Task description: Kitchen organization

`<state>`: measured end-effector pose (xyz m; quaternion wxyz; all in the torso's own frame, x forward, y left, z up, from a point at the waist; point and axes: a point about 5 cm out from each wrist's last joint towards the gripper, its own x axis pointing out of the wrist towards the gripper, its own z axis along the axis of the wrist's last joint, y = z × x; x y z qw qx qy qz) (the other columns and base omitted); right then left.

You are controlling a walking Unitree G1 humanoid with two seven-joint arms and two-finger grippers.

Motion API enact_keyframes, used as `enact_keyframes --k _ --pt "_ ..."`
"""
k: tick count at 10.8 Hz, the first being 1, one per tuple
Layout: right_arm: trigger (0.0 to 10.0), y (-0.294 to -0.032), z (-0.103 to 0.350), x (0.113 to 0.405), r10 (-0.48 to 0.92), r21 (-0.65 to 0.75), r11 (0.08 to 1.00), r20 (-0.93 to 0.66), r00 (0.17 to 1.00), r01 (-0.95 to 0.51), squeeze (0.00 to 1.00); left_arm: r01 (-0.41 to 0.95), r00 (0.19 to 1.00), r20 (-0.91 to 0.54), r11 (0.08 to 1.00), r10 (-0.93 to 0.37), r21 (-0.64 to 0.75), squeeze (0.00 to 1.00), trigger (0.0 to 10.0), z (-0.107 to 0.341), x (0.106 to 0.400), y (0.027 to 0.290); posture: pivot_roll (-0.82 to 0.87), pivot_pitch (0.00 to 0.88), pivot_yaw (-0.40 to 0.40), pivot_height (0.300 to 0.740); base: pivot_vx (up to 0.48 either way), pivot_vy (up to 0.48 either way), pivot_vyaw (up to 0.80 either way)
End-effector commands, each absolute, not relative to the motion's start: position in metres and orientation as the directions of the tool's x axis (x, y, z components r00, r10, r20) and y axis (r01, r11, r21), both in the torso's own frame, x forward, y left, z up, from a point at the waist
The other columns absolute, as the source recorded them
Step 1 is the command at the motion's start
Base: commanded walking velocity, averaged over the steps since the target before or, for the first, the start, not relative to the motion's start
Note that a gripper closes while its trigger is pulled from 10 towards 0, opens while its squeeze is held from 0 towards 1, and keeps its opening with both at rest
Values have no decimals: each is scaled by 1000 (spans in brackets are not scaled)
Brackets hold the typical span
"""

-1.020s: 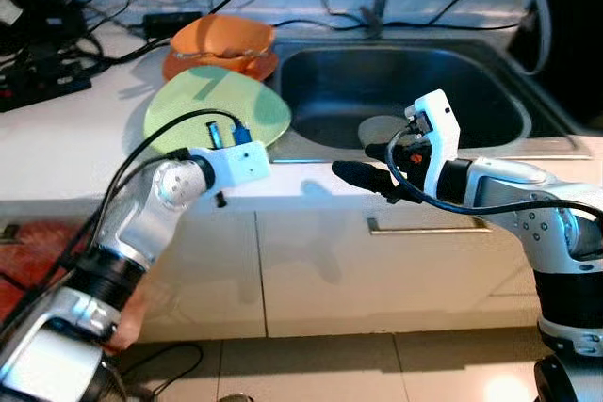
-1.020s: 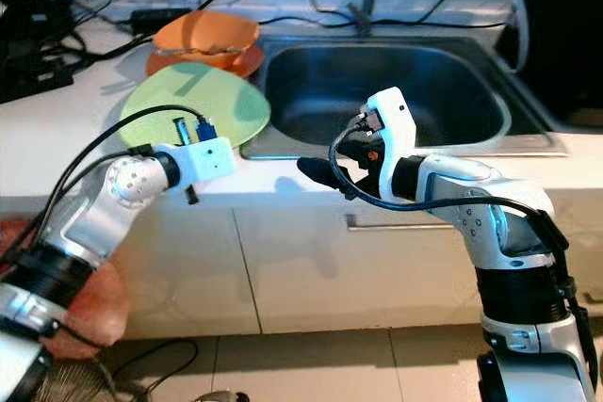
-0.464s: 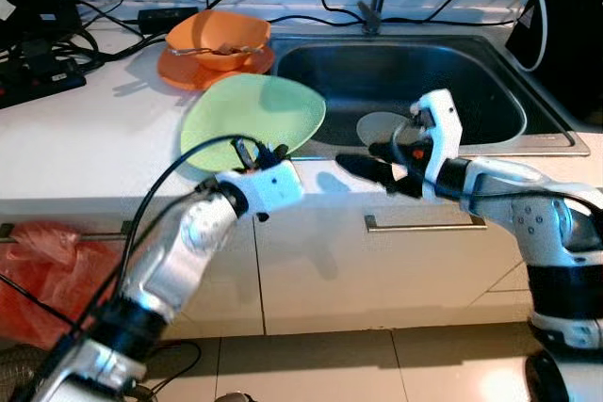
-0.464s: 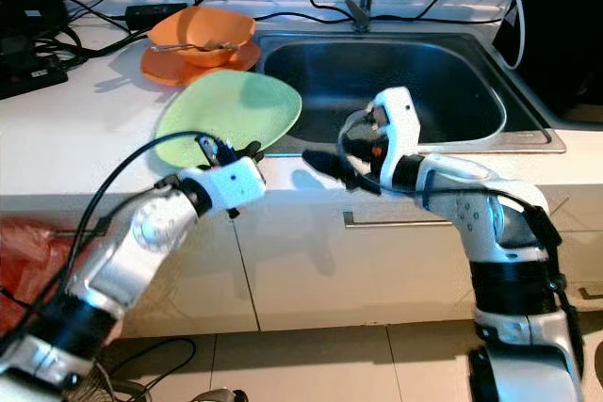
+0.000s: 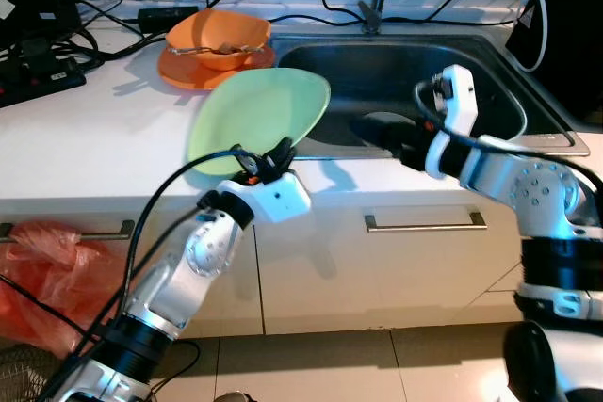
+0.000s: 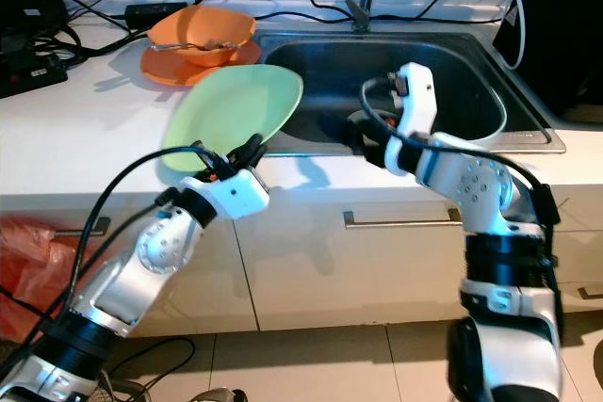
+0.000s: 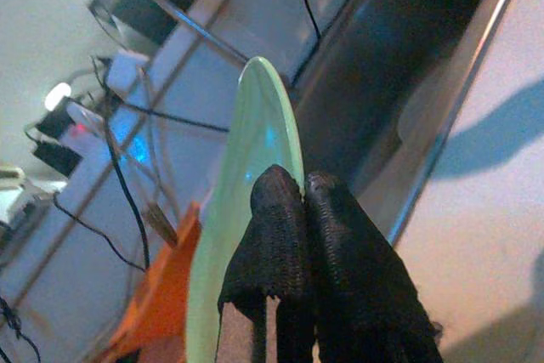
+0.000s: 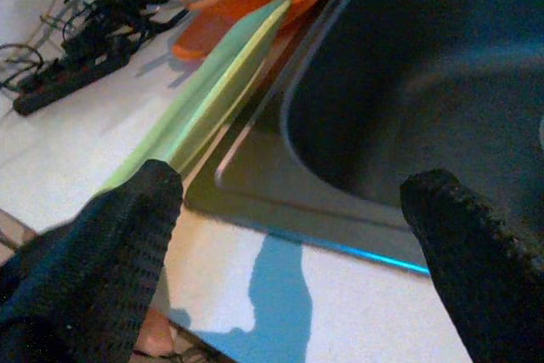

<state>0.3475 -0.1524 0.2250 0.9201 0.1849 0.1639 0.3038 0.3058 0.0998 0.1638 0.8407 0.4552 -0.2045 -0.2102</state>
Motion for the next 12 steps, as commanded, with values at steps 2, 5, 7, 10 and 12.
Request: enact_keyframes --k 2,5,7,10,12 --pt "10000 -149 231 350 625 469 732 -173 761 -494 0 160 797 180 489 -576 857 0 0 160 301 89 8 54 -40 740 0 0 0" --pt "10000 -138 240 359 642 535 691 -145 753 -486 0 171 757 194 475 -624 863 0 0 153 298 72 -3 59 -43 740 0 0 0" --pt "10000 -132 245 369 606 592 686 -143 783 -423 0 136 750 231 486 -619 863 0 0 158 298 71 3 64 -45 740 0 0 0" --pt "10000 -129 248 380 559 626 697 -168 812 -351 0 65 754 293 510 -588 857 0 0 165 299 78 9 75 -52 740 0 0 0" --pt "10000 -129 246 382 547 643 695 -182 817 -322 0 62 745 306 518 -593 853 0 0 167 299 75 5 78 -52 740 0 0 0"
